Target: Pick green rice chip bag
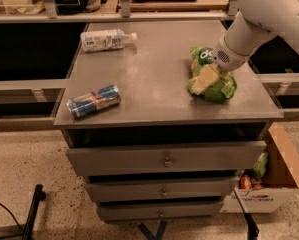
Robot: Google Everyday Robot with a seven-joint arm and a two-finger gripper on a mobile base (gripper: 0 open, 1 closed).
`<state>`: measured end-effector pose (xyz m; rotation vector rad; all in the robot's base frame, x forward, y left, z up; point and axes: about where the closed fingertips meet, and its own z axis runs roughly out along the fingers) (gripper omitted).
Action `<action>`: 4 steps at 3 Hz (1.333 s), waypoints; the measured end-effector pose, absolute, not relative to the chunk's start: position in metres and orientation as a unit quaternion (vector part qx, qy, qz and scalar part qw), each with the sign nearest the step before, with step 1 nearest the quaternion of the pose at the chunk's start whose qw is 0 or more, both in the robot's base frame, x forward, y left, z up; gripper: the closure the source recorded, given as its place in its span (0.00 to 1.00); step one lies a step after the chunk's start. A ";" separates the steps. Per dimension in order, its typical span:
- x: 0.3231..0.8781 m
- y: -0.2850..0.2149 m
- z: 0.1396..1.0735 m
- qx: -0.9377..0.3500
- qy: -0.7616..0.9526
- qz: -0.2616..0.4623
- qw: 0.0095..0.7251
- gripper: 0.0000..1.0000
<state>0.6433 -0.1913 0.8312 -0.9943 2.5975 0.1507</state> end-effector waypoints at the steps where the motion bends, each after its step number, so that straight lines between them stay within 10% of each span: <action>1: 0.643 -0.191 0.831 -0.351 0.918 0.053 0.177 1.00; 4: 0.638 -0.181 0.869 -0.481 0.842 0.089 0.229 1.00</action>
Offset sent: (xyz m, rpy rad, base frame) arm -0.0121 0.0005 0.0348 -0.0124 -0.1024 0.2575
